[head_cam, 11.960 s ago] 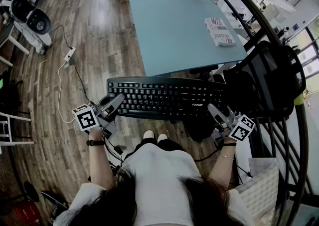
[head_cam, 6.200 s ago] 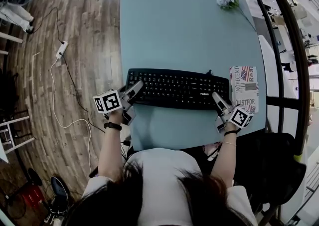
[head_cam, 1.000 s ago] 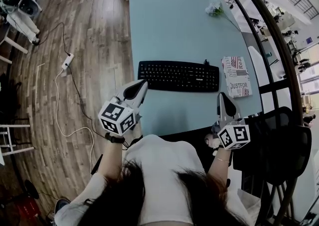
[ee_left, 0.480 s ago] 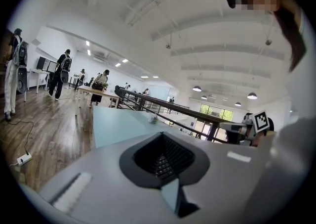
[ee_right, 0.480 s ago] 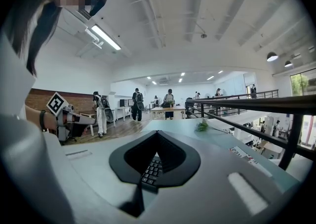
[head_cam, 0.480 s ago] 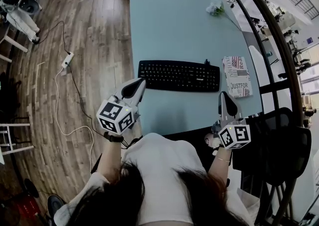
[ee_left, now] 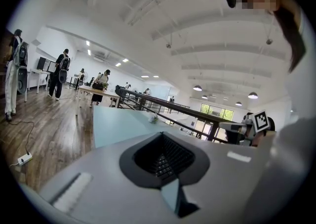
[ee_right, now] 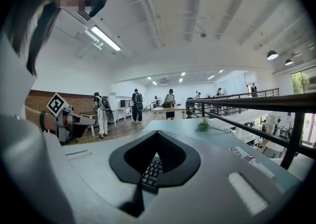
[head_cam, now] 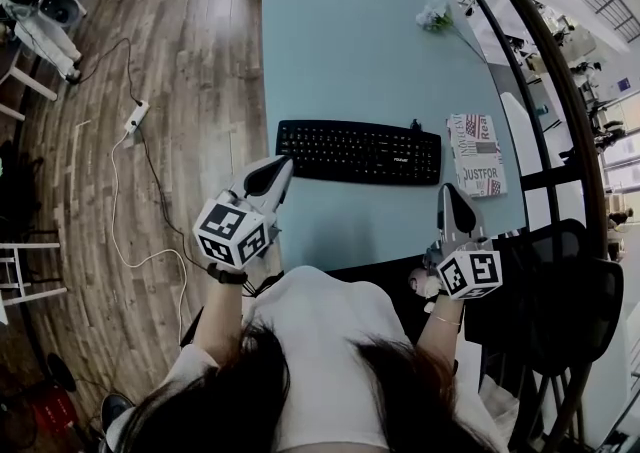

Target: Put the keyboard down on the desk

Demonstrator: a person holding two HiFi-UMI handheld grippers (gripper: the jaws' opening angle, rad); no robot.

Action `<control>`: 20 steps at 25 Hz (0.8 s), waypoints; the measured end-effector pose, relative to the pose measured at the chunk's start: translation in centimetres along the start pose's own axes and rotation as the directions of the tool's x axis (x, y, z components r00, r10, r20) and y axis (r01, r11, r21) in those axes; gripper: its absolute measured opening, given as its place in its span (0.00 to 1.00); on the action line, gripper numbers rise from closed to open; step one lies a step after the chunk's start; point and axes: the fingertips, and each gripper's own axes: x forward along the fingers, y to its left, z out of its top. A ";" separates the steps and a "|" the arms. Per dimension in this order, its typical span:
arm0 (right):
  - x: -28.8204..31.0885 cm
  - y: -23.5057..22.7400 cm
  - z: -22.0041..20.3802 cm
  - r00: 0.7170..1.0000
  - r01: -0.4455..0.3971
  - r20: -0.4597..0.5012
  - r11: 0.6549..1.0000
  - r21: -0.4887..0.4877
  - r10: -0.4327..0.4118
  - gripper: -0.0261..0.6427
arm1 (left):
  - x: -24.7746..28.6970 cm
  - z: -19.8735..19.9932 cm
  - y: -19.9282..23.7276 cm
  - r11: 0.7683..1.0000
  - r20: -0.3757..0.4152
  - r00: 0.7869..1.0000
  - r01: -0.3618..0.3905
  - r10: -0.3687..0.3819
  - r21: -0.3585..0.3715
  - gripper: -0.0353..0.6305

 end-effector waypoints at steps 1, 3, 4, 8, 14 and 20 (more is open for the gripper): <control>0.0 0.0 -0.1 1.000 0.001 -0.004 1.000 0.000 -0.001 0.04 | 0.0 0.0 0.0 1.000 -0.001 1.000 -0.001 0.001 0.000 0.14; 0.0 -0.2 -0.3 1.000 0.002 -0.009 1.000 0.000 -0.002 0.04 | 0.0 0.0 0.1 1.000 -0.002 1.000 -0.005 0.005 -0.001 0.14; 0.0 -0.2 -0.4 1.000 0.003 -0.010 1.000 0.002 -0.003 0.04 | 0.0 0.0 0.0 1.000 -0.003 1.000 -0.006 0.006 -0.001 0.14; -0.4 -0.5 -0.7 1.000 0.004 -0.006 1.000 0.011 -0.004 0.04 | 0.0 -0.2 0.0 1.000 -0.003 1.000 -0.013 0.013 -0.002 0.14; -0.4 -0.9 -0.8 1.000 0.007 -0.008 1.000 0.019 -0.007 0.04 | 0.2 -0.3 0.0 1.000 -0.005 1.000 -0.019 0.019 -0.005 0.14; 0.1 -1.0 -1.0 1.000 -0.004 -0.014 1.000 0.022 0.005 0.04 | 0.1 -0.3 0.4 1.000 -0.009 1.000 -0.030 0.030 -0.009 0.14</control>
